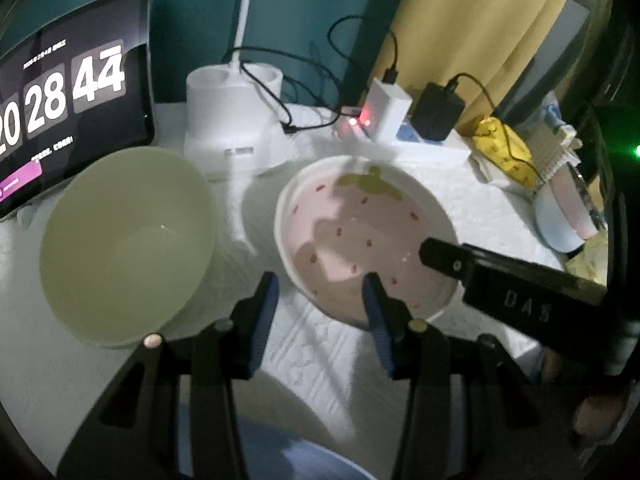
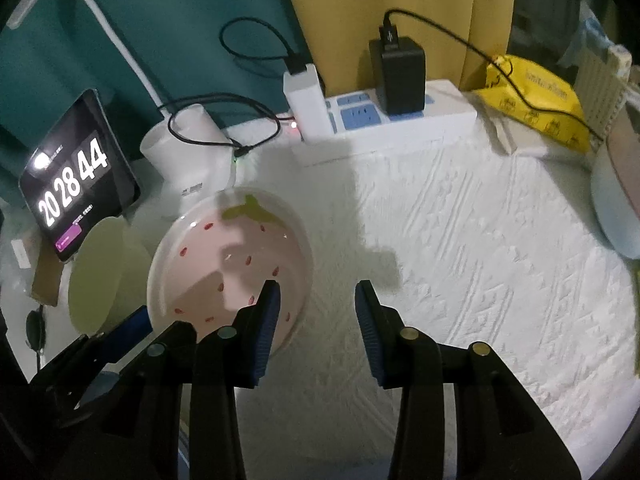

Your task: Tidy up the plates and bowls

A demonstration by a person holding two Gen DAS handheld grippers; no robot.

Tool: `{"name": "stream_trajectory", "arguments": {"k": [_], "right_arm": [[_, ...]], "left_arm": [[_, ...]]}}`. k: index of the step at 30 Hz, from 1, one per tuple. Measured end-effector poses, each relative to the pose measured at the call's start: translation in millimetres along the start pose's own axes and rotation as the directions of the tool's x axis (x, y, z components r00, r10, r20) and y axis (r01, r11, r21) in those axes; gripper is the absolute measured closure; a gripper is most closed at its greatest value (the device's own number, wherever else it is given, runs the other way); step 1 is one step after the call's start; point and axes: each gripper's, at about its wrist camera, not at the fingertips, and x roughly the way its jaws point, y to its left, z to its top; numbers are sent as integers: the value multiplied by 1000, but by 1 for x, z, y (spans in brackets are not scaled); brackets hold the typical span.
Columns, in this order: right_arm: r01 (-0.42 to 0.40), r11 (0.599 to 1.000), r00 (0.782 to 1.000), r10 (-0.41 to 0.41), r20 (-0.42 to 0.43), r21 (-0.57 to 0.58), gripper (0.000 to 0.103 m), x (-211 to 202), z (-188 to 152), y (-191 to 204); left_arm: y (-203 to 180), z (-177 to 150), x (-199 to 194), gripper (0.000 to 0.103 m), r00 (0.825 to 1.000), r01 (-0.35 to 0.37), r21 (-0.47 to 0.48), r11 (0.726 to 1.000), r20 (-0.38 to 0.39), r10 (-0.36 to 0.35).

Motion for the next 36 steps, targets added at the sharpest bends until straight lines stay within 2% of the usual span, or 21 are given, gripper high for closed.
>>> {"name": "stream_trajectory", "arguments": {"k": [3, 6, 8, 10, 20, 36], "right_arm": [[-10, 1000, 1000, 10, -29, 7, 62, 9, -1, 0], [-2, 1000, 1000, 2, -22, -14, 67, 10, 0, 4], [-11, 1000, 1000, 11, -18, -28, 75, 11, -1, 7], [-14, 999, 1000, 13, -22, -47, 88, 13, -2, 10], [10, 997, 1000, -9, 7, -78, 89, 5, -5, 16], [-12, 996, 997, 19, 75, -91, 90, -34, -5, 18]], "left_arm": [[0, 2, 4, 59, 1000, -8, -3, 1000, -5, 8], [0, 3, 6, 63, 1000, -13, 1, 1000, -3, 13], [-3, 2, 7, 66, 1000, -8, 20, 1000, -4, 8], [-7, 2, 8, 68, 1000, -24, 38, 999, 6, 24], [-5, 0, 7, 73, 1000, -18, 36, 999, 11, 18], [-14, -4, -29, 73, 993, -40, 70, 997, 112, 32]]}}
